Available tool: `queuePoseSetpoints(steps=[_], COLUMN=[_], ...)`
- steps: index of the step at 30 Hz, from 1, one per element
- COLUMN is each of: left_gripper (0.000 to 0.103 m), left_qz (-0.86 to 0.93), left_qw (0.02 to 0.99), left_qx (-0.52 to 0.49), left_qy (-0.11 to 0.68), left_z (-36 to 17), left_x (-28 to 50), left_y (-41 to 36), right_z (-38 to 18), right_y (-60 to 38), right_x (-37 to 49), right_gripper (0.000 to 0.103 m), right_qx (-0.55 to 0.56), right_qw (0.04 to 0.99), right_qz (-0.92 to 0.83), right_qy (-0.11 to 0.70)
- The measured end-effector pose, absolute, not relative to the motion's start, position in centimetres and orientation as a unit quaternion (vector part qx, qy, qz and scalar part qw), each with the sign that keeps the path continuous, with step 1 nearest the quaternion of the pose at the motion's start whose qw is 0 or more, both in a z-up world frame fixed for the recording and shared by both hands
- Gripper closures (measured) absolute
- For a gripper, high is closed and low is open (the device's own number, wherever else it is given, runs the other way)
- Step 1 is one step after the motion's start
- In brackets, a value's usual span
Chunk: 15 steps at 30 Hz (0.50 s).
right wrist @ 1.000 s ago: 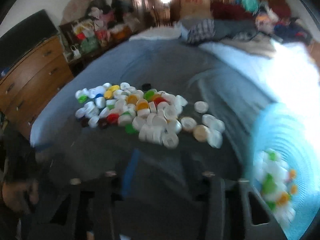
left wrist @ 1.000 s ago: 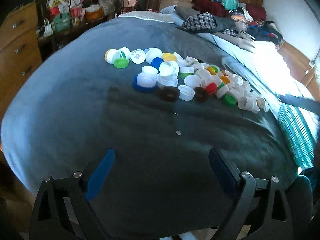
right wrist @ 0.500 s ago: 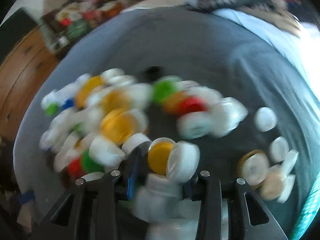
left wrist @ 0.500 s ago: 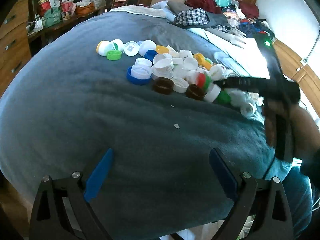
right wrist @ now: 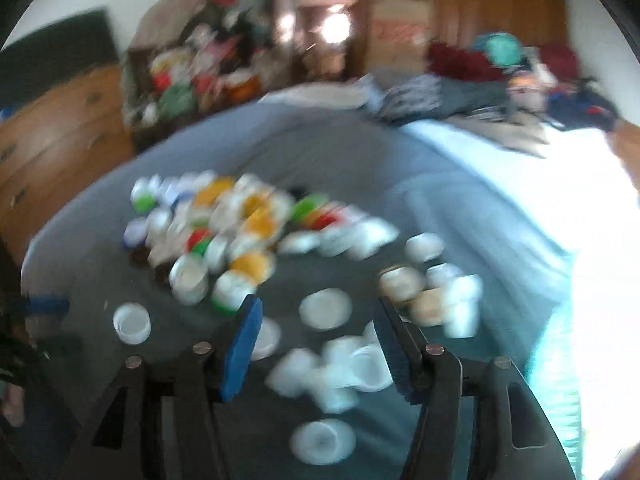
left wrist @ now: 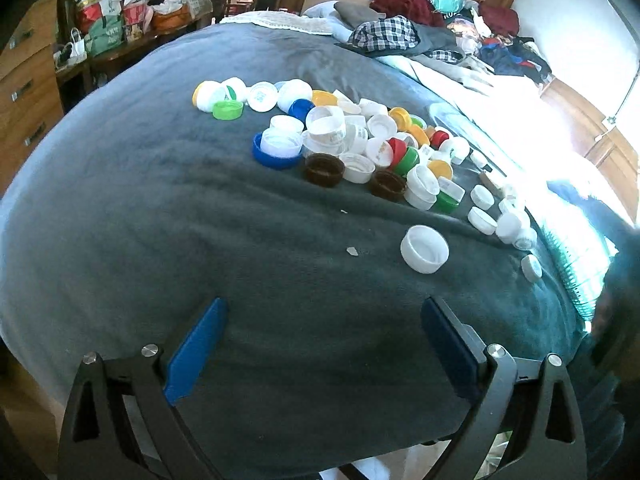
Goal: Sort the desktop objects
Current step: 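Grasp a white cap with the left tool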
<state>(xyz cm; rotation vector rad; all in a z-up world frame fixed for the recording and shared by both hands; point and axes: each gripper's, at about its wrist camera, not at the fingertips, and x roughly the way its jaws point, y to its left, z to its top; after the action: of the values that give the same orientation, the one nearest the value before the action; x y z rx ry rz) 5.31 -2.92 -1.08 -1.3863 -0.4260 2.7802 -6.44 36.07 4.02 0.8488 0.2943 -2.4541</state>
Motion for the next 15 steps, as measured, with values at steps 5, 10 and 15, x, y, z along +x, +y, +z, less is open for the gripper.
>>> queuePoseSetpoints(steps=[5, 10, 15], left_gripper=[0.020, 0.024, 0.025], left_qz=[0.904, 0.903, 0.899], left_qw=[0.042, 0.055, 0.042], left_qx=[-0.418, -0.420, -0.434], left_qy=[-0.083, -0.071, -0.034], left_z=[0.4, 0.2, -1.3], left_x=[5.1, 2.8, 1.2], left_y=[-0.4, 1.5, 2.8], right_z=[5.5, 2.5, 0.8], right_y=[39.6, 40.8, 40.2], right_x=[-5.5, -3.1, -1.4], right_gripper=[0.033, 0.034, 0.034], right_qx=[0.328, 0.377, 0.392], right_qw=[0.254, 0.275, 0.300], right_qz=[-0.906, -0.881, -0.867], right_qy=[0.082, 0.076, 0.071])
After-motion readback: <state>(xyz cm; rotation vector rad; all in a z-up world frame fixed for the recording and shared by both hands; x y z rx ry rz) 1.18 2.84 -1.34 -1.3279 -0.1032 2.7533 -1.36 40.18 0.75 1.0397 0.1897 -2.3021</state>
